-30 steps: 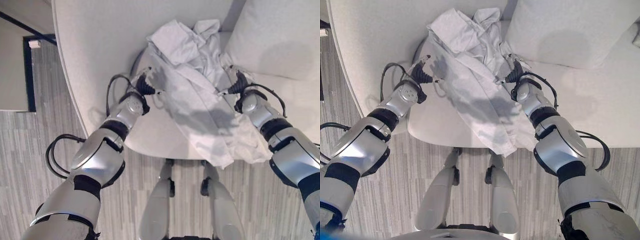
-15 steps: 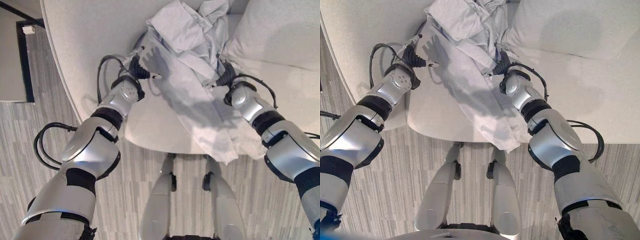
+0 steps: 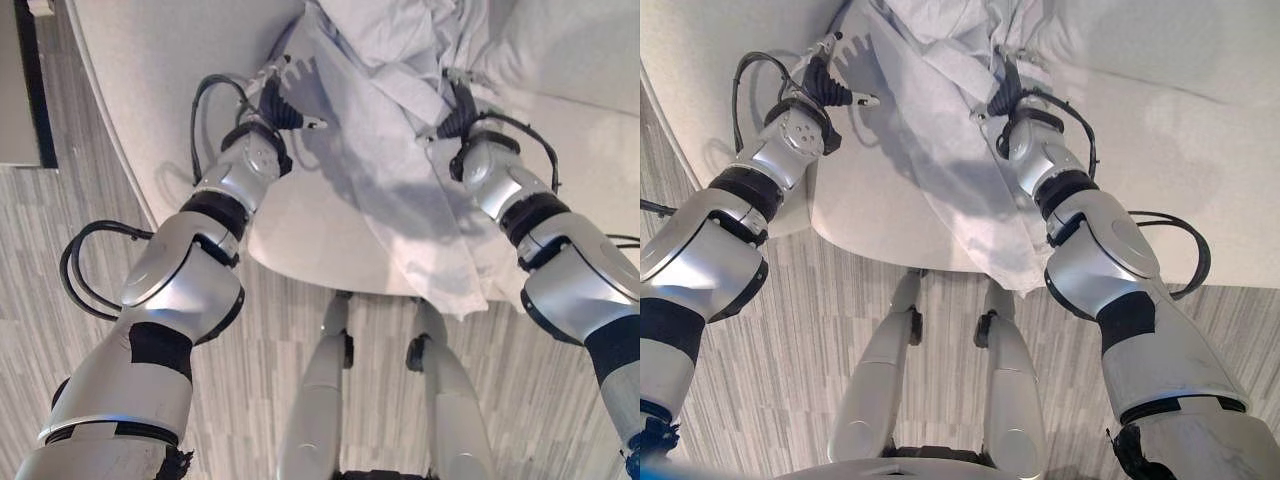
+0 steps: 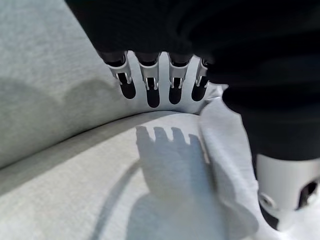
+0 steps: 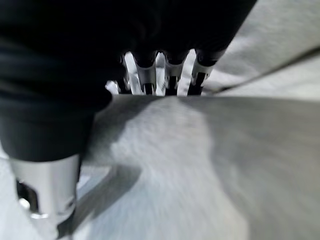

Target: Hang the clothes on the sofa on the clothes rack.

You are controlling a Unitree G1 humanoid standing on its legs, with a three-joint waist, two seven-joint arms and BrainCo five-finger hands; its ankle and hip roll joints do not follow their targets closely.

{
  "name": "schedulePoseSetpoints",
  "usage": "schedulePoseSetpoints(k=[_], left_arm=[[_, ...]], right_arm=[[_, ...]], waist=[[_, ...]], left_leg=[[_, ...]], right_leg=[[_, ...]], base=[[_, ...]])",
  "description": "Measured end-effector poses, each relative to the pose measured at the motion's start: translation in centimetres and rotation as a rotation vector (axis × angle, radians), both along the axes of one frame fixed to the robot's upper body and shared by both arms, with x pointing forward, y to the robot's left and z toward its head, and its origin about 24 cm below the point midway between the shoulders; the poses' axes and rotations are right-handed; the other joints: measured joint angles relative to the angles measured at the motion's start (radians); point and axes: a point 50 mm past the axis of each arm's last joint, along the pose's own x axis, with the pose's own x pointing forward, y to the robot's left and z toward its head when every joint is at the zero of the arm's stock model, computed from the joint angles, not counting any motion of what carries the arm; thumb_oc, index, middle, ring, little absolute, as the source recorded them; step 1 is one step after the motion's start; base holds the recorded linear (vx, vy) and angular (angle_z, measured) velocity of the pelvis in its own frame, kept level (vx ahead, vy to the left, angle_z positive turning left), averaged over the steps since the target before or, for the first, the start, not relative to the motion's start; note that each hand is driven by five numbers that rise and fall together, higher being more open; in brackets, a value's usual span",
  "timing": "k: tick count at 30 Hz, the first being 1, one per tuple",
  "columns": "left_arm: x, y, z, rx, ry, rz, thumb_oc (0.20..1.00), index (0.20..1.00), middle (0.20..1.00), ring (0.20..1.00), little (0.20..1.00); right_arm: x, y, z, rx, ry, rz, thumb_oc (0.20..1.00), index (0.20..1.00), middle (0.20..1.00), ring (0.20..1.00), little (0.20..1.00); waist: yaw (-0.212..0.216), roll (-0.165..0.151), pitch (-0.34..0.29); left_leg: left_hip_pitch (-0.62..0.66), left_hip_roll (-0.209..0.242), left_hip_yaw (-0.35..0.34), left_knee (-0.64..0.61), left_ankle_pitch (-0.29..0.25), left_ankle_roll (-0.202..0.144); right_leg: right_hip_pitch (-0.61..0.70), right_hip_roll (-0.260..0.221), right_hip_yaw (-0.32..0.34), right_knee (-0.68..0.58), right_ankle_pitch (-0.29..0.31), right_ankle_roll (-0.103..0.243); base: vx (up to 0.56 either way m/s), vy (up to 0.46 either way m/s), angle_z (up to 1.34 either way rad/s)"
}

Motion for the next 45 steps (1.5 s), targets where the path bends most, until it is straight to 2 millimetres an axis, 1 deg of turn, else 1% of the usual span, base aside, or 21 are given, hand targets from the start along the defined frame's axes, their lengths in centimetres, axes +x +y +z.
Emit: schedulePoseSetpoints(k=[6,9,13,16,18,22,24,25,29,30,33,35,37,43,45], left_arm=[[0.1,-1.1,0.5,-0.07,-0.022,-0.004,1.0,1.0,1.0,1.0,1.0],[-0.1,-1.9,2.5,-0.073,-0.086,-0.02,1.0,1.0,1.0,1.0,1.0],[-0.2,-2.2,2.8,-0.066,-0.101,-0.03,1.0,1.0,1.0,1.0,1.0],[-0.3,-2.4,3.2,-0.065,-0.108,-0.029,1.0,1.0,1.0,1.0,1.0],[-0.3,-2.4,3.3,-0.064,-0.109,-0.029,1.0,1.0,1.0,1.0,1.0],[-0.4,-2.7,4.3,-0.068,-0.133,-0.037,1.0,1.0,1.0,1.0,1.0],[-0.4,-2.6,4.6,-0.094,-0.136,-0.039,1.0,1.0,1.0,1.0,1.0],[-0.5,-2.4,4.7,-0.1,-0.138,-0.035,1.0,1.0,1.0,1.0,1.0],[-0.5,-2.3,4.7,-0.097,-0.141,-0.031,1.0,1.0,1.0,1.0,1.0],[-0.5,-2.1,4.9,-0.088,-0.145,-0.025,1.0,1.0,1.0,1.0,1.0],[-0.6,-1.3,5.2,-0.077,-0.154,-0.003,1.0,1.0,1.0,1.0,1.0],[-0.6,-1.1,5.3,-0.076,-0.16,0.004,1.0,1.0,1.0,1.0,1.0],[-0.7,-1.0,5.7,-0.078,-0.187,0.016,1.0,1.0,1.0,1.0,1.0],[-0.9,-0.5,6.2,-0.078,-0.212,0.036,1.0,1.0,1.0,1.0,1.0],[-1.0,-0.2,6.3,-0.078,-0.219,0.047,1.0,1.0,1.0,1.0,1.0]], right_arm=[[-0.1,0.5,0.3,0.021,-0.048,-0.028,1.0,1.0,1.0,1.0,1.0],[-0.4,1.3,1.2,0.028,-0.099,0.0,1.0,1.0,1.0,1.0,1.0],[-0.4,1.7,1.3,0.031,-0.114,0.012,1.0,1.0,1.0,1.0,1.0],[-0.6,2.2,1.8,0.034,-0.133,0.036,1.0,1.0,1.0,1.0,1.0],[-0.7,2.6,1.7,0.034,-0.133,0.053,1.0,1.0,1.0,1.0,1.0],[-0.8,3.8,1.5,0.039,-0.132,0.09,1.0,1.0,1.0,1.0,1.0],[-0.9,4.3,1.5,0.037,-0.133,0.109,1.0,1.0,1.0,1.0,1.0],[-1.1,5.0,1.2,0.04,-0.131,0.132,1.0,1.0,1.0,1.0,1.0],[-1.4,6.1,0.2,0.03,-0.119,0.181,1.0,1.0,1.0,1.0,1.0],[-1.5,6.7,0.3,0.015,-0.134,0.197,1.0,1.0,1.0,1.0,1.0],[-2.0,7.6,1.1,0.007,-0.181,0.231,1.0,1.0,1.0,1.0,1.0],[-2.1,7.8,1.2,0.009,-0.191,0.24,1.0,1.0,1.0,1.0,1.0],[-2.3,8.1,1.5,0.014,-0.211,0.256,1.0,1.0,1.0,1.0,1.0],[-2.8,8.2,2.3,-0.002,-0.257,0.278,1.0,1.0,1.0,1.0,1.0],[-3.0,8.5,2.5,0.003,-0.267,0.298,1.0,1.0,1.0,1.0,1.0]], waist=[[0.006,0.0,0.0],[0.004,0.001,0.0],[0.002,0.001,-0.001],[-0.006,0.001,-0.001],[-0.017,0.001,-0.001],[-0.029,0.001,-0.001],[-0.03,0.001,-0.001],[-0.037,0.001,-0.001],[-0.061,-0.001,-0.002],[-0.067,-0.006,-0.005],[-0.083,-0.007,-0.005],[-0.085,-0.007,-0.005],[-0.086,-0.01,-0.007],[-0.097,-0.013,-0.006],[-0.107,-0.022,-0.007]], left_leg=[[-0.011,-0.002,0.011,-0.002,0.0,0.0],[-0.038,-0.002,0.019,0.001,0.005,0.004],[-0.044,-0.004,0.031,0.0,0.005,0.004],[-0.055,-0.005,0.041,0.0,0.007,0.007],[-0.055,-0.004,0.042,0.0,0.007,0.007],[-0.055,-0.002,0.05,0.0,0.007,0.007],[-0.055,-0.002,0.063,0.0,0.007,0.007],[-0.055,-0.003,0.071,0.0,0.007,0.007],[-0.065,-0.003,0.076,0.005,0.006,0.007],[-0.077,-0.005,0.083,0.007,0.006,0.007],[-0.108,-0.004,0.089,0.018,0.006,0.007],[-0.114,-0.005,0.092,0.02,0.006,0.007],[-0.13,-0.002,0.092,0.024,0.005,0.008],[-0.157,-0.001,0.089,0.034,0.005,0.008],[-0.161,-0.001,0.087,0.036,0.005,0.007]], right_leg=[[-0.018,-0.002,0.013,0.001,0.001,0.001],[-0.062,-0.004,0.029,0.026,0.001,0.001],[-0.078,-0.007,0.041,0.037,0.001,0.001],[-0.097,-0.009,0.052,0.045,0.001,0.001],[-0.098,-0.008,0.053,0.045,0.001,0.001],[-0.104,-0.005,0.062,0.047,0.002,0.0],[-0.112,-0.005,0.077,0.052,0.004,0.0],[-0.122,-0.005,0.088,0.061,0.004,0.001],[-0.134,-0.005,0.096,0.065,0.005,0.002],[-0.15,-0.004,0.104,0.066,0.008,0.004],[-0.179,-0.002,0.11,0.066,0.017,0.002],[-0.185,0.001,0.112,0.066,0.018,0.002],[-0.199,0.002,0.112,0.066,0.019,0.001],[-0.219,0.007,0.11,0.066,0.026,0.0],[-0.221,0.007,0.109,0.066,0.026,0.0]], base=[[0.03,0.042,-0.04],[0.04,0.054,-0.1],[0.03,0.02,-0.05],[0.01,0.001,-0.07],[0.0,0.0,0.0],[0.01,0.019,-0.05],[0.01,0.032,-0.13],[0.01,0.024,-0.14],[0.01,0.019,-0.05],[0.01,0.01,-0.06],[0.0,0.028,-0.05],[0.0,0.014,-0.02],[0.0,0.0,0.0],[0.0,0.0,0.0],[0.0,0.0,0.0]])
